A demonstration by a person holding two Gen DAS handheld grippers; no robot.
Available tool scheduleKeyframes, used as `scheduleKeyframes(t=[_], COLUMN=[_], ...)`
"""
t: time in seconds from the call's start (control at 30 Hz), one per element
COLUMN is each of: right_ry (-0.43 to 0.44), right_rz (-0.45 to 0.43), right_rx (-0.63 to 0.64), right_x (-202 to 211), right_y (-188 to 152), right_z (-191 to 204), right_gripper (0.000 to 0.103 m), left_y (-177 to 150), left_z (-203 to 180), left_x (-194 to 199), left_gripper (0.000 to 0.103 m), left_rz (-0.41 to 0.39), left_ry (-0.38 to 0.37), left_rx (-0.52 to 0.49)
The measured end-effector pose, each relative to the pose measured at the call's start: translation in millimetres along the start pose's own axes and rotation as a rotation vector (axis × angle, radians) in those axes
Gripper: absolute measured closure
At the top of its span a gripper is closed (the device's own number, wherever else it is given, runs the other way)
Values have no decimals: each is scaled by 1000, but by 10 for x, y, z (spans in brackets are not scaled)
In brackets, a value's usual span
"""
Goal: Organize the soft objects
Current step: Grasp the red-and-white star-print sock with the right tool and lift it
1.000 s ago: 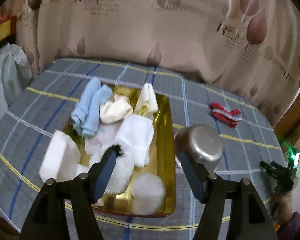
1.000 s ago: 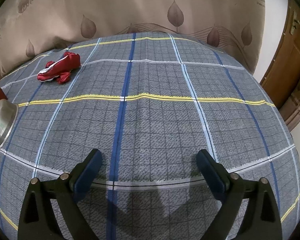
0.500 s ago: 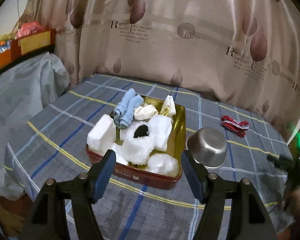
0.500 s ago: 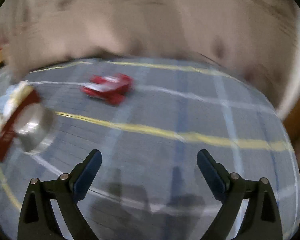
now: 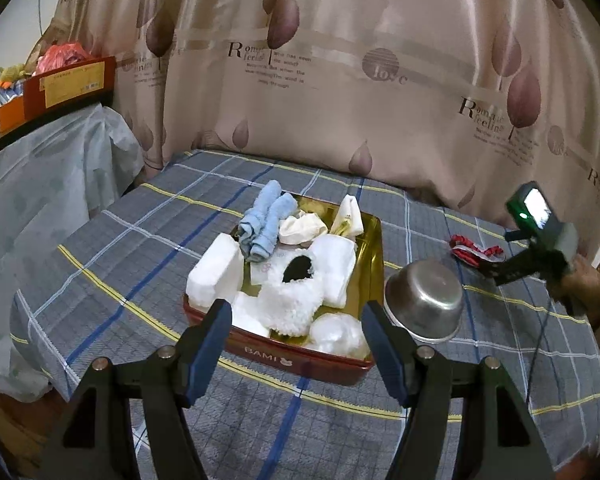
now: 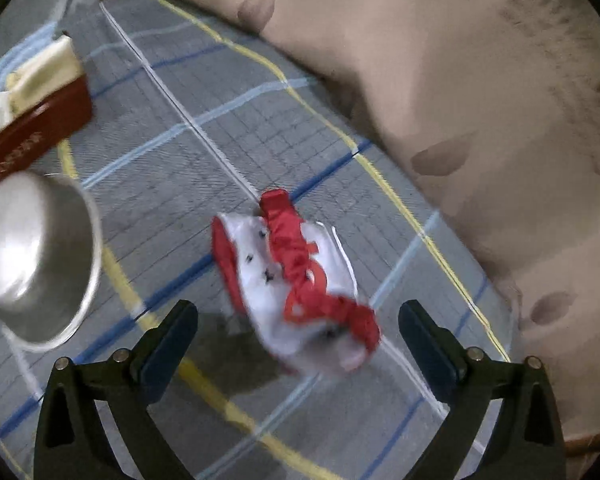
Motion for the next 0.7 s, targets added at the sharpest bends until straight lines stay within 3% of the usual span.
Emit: scheduleKeyframes(t=[0.17,0.2,0.23,0.27,0.3,0.47,0.7], right_ry=[112,211,264,248,228,278,465], right_rz=[117,125,136,132,130,101,-132], right_rx=[-32,-101,-147,-171,-189,-339,-461], right_x=[-395,-414,-423,-417,-406,-165,1001], right_y=[118,115,103,91,68,-180,-135], right_z=[26,-19,-56,-103,-139,-199,144], right_gripper=[9,37,48,67,76,80,80], left_y=[-44,-55,-63,-65,-59,12,48], left_z=[15,16,21,26,36,85,121], left_x=[-97,-118,-136,-143,-145,-63,56], left_gripper=[34,34,34,34,34,34,34], left_rz=[29,36,41,43,40,-6,-30], left_ry=[12,13,16,20,26,39,92], left_rx=[-7,-7,-9,-10,-7,26,31])
Point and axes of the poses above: each gripper's, at about its wrist camera, not at the fingertips, and x roughly against the way its jaws point, z to its left, y to its top, the point moved 5 cm from there along -x, roughly the way its jaws point, and after that the axes turned 13 degrees about -y, right-handed, at the moved point
